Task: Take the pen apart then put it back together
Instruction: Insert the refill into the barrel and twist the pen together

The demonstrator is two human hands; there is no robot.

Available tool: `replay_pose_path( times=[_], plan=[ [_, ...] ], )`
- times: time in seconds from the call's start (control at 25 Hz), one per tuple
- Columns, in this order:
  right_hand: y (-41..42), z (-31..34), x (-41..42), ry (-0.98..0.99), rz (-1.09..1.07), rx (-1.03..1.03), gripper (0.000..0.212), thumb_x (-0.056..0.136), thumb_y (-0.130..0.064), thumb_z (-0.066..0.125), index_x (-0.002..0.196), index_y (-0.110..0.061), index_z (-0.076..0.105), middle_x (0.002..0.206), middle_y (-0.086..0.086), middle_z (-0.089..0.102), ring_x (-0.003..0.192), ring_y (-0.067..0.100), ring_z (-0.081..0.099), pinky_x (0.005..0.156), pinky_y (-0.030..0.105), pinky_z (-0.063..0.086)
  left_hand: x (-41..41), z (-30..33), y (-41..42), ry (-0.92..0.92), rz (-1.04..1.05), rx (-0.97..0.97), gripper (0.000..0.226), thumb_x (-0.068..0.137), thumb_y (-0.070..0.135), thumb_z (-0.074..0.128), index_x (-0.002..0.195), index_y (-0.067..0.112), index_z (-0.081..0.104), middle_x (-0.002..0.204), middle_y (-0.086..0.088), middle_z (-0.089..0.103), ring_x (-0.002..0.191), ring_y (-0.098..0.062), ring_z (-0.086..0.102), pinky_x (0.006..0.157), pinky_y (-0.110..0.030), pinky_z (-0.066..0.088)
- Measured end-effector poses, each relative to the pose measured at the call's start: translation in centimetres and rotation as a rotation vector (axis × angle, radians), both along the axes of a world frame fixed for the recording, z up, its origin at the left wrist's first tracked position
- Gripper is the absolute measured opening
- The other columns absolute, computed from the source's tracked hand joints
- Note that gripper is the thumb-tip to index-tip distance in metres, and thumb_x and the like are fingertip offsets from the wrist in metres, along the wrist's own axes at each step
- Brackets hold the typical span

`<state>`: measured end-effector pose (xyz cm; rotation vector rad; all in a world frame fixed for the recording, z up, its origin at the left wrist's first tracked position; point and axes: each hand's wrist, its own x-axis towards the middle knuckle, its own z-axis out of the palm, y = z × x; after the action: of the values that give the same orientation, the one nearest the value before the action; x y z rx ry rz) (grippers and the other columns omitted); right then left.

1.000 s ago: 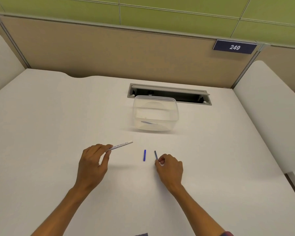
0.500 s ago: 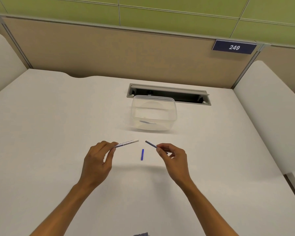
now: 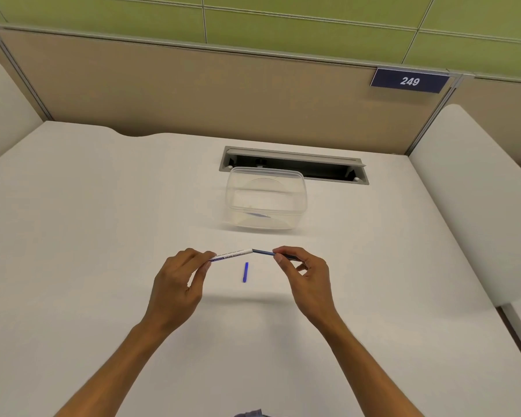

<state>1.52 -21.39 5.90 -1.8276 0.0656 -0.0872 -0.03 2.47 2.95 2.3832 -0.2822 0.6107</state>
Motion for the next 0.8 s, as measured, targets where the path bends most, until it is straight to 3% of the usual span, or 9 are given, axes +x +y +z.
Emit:
replay_pose_path(
  times=[0.28,0.48,0.68,0.8],
  plan=[
    [-0.2,0.4,0.5,-0.066,0.054,0.008,0.017,0.094,-0.014,0.063,0.094,-0.027,0.075,0.098,-0.012,0.072,0.094,0.006,0.065,0.073,0.021,0.045,-0.1,0.3,-0.3,0.017,-0.037,0.005,0.03,0.095,0.026,0.046,0.108,0.013,0.069,0.092,0.004,0.065,0.08,-0.013,0.057,0.071,-0.024,0.043],
    [1.2,0.9,0.5,-0.065,0.017,0.147,0.02,0.097,-0.009,0.056,0.108,-0.022,0.066,0.095,-0.004,0.076,0.091,0.012,0.07,0.082,0.031,0.051,-0.4,0.1,-0.9,0.089,-0.148,-0.077,0.025,0.096,0.027,0.047,0.109,0.015,0.065,0.093,0.011,0.063,0.08,-0.011,0.063,0.068,-0.032,0.052],
    [2.5,1.4,0.2,-0.048,-0.073,0.234,0.011,0.088,-0.02,0.072,0.093,-0.023,0.064,0.084,-0.005,0.079,0.088,0.016,0.073,0.08,0.039,0.053,-0.6,0.1,-1.4,0.134,-0.171,-0.083,0.027,0.096,0.033,0.043,0.109,0.019,0.061,0.088,0.013,0.063,0.078,-0.01,0.064,0.068,-0.034,0.053],
    [2.8,1.3,0.2,-0.088,-0.096,0.186,0.008,0.084,-0.02,0.077,0.087,-0.023,0.07,0.083,-0.009,0.077,0.084,0.01,0.072,0.074,0.032,0.053,-0.5,0.0,-1.4,0.147,-0.17,-0.079,0.026,0.096,0.034,0.042,0.109,0.02,0.06,0.087,0.013,0.064,0.077,-0.009,0.064,0.067,-0.034,0.054]
  ],
)
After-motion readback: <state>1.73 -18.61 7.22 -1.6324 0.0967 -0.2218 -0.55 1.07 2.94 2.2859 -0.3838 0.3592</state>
